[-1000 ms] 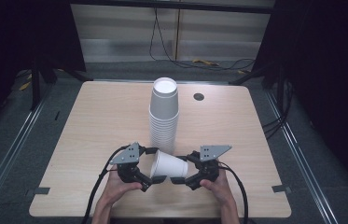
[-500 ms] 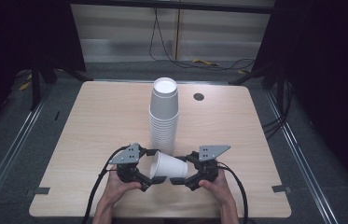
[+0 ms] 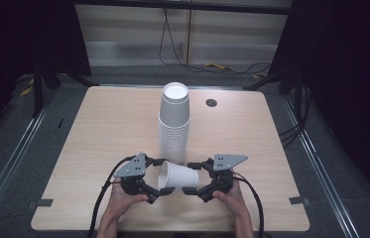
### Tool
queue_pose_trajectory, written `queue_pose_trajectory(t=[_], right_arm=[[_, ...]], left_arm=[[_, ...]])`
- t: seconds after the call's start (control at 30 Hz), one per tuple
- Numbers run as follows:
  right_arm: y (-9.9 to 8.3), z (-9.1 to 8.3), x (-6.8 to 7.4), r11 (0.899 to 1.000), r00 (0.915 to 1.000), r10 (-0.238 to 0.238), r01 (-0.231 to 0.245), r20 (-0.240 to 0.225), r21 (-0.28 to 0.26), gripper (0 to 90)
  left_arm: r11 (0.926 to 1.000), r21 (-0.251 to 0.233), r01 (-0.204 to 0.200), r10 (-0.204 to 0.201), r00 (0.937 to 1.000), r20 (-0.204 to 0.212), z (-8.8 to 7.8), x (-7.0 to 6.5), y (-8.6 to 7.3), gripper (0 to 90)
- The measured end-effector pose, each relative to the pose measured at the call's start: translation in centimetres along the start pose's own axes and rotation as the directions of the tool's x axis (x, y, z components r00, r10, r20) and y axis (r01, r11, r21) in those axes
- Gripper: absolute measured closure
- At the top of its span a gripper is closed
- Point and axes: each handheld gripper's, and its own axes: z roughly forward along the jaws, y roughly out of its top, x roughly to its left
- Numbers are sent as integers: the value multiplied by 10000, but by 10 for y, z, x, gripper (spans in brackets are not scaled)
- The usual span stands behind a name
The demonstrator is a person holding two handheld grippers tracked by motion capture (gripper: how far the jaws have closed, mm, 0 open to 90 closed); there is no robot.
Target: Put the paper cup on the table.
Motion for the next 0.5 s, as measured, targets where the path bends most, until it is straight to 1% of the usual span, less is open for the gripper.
queue_pose_trajectory(t=[0.03, 0.07, 0.2, 0.27, 0.33, 0.37, 0.43, 0.47, 0.5], right_arm=[[0, -1, 1, 10000, 10000, 7, -6, 87, -36, 131], [0, -1, 1, 10000, 9999, 6, -5, 114, -99, 131], [-1, -3, 2, 9996, 9995, 48, -40, 301, -275, 130], [-2, -3, 2, 9995, 9974, 168, -148, 702, -288, 127], [-4, -4, 2, 9991, 9965, 300, -276, 779, -317, 127], [-5, -5, 2, 9990, 9963, 312, -285, 798, -342, 126], [-6, -7, 2, 9988, 9958, 293, -259, 863, -408, 120], [-6, -8, 2, 9986, 9953, 269, -226, 936, -470, 121], [-6, -9, 3, 9985, 9937, 274, -220, 1085, -503, 128]], left_arm=[[10000, -33, 35, -36, 9999, -103, -1, 0, 0, 116], [10000, -41, 30, -31, 10000, -83, -1, 0, 0, 116], [9999, 106, 56, -53, 9997, -227, -2, 0, -1, 115], [9997, 221, 55, -48, 9995, -316, -3, 1, -1, 114], [9996, 196, 182, -176, 9993, -319, -4, 1, 0, 114], [9997, 222, 112, -104, 9993, -359, -5, -1, 1, 114], [9996, 211, 176, -168, 9990, -417, -8, -2, 2, 114], [9996, 222, 171, -160, 9987, -482, -9, -2, 2, 114], [9993, 348, 118, -98, 9984, -550, -10, -2, 2, 113]])
